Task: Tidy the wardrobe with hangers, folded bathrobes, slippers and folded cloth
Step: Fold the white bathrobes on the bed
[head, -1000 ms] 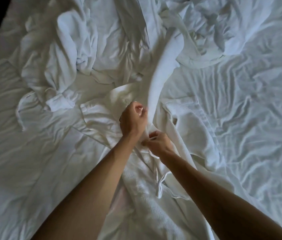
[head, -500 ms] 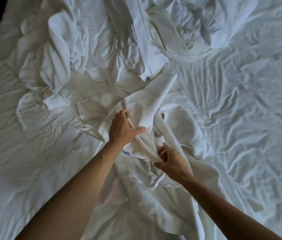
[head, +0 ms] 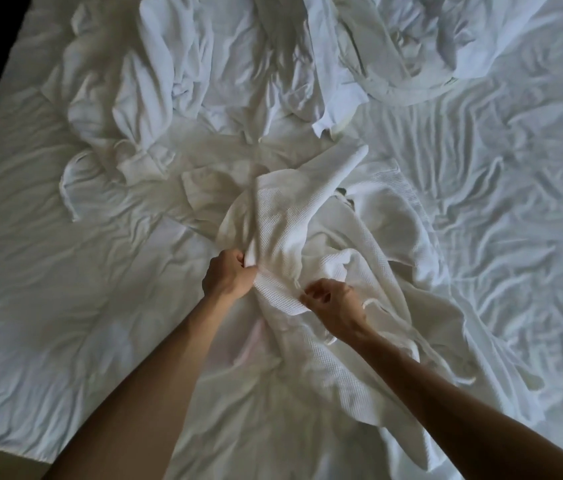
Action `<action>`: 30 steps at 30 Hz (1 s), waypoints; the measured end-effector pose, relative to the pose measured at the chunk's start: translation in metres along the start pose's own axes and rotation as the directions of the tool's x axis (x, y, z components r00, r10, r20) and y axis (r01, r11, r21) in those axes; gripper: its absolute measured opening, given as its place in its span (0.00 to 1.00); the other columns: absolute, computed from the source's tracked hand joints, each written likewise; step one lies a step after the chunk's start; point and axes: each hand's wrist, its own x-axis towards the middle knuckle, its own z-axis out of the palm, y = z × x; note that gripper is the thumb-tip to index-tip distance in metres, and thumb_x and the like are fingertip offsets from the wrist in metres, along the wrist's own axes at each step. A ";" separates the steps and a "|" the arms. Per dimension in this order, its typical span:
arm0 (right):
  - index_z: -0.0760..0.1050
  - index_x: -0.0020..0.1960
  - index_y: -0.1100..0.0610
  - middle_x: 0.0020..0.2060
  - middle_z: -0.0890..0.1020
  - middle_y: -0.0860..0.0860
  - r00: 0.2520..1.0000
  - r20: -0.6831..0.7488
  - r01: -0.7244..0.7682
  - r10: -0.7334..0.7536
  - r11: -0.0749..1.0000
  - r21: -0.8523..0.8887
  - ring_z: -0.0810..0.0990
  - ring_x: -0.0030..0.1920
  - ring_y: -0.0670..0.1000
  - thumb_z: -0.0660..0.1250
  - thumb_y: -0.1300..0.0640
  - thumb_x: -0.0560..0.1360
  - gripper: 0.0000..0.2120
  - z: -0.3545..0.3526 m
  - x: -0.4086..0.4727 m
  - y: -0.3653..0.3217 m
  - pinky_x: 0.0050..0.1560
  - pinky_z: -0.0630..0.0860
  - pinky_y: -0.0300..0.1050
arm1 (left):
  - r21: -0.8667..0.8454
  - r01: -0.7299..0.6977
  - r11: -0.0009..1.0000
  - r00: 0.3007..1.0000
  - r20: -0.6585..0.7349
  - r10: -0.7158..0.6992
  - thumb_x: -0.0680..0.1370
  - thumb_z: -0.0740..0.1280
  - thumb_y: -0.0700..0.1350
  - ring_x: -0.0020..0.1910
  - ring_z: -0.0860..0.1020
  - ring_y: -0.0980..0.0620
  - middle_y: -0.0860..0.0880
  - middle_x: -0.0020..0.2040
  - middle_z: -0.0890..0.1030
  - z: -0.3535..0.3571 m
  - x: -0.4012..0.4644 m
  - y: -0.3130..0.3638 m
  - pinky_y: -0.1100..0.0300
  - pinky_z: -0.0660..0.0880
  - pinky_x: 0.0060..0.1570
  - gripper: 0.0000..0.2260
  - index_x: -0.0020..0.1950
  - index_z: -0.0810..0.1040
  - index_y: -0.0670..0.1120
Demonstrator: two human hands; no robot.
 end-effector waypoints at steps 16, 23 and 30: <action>0.73 0.34 0.57 0.27 0.76 0.47 0.922 -0.387 -0.002 0.035 0.996 0.086 0.72 0.28 0.43 0.71 0.57 0.72 0.10 -0.024 -0.045 -0.002 0.31 0.69 0.37 | -0.379 -0.373 0.847 0.921 -0.044 0.386 0.76 0.69 0.41 0.47 0.82 0.49 0.48 0.47 0.84 0.054 -0.052 0.071 0.51 0.80 0.52 0.04 0.50 0.80 0.45; 0.74 0.47 0.54 0.36 0.78 0.46 0.822 -0.564 0.006 0.085 0.988 0.157 0.76 0.35 0.39 0.64 0.52 0.79 0.06 -0.076 -0.046 0.022 0.36 0.71 0.34 | -0.482 -0.311 0.819 0.939 -0.025 0.342 0.75 0.71 0.45 0.43 0.81 0.50 0.49 0.43 0.83 0.088 -0.075 0.111 0.51 0.80 0.49 0.04 0.47 0.78 0.46; 0.71 0.53 0.63 0.37 0.80 0.53 0.892 -0.451 0.181 0.023 0.897 0.404 0.81 0.33 0.43 0.61 0.57 0.83 0.08 -0.129 -0.047 0.012 0.35 0.78 0.37 | -0.151 -0.754 0.639 0.646 -0.345 0.681 0.68 0.68 0.34 0.49 0.75 0.52 0.49 0.55 0.75 0.049 -0.090 0.152 0.59 0.75 0.42 0.25 0.64 0.73 0.45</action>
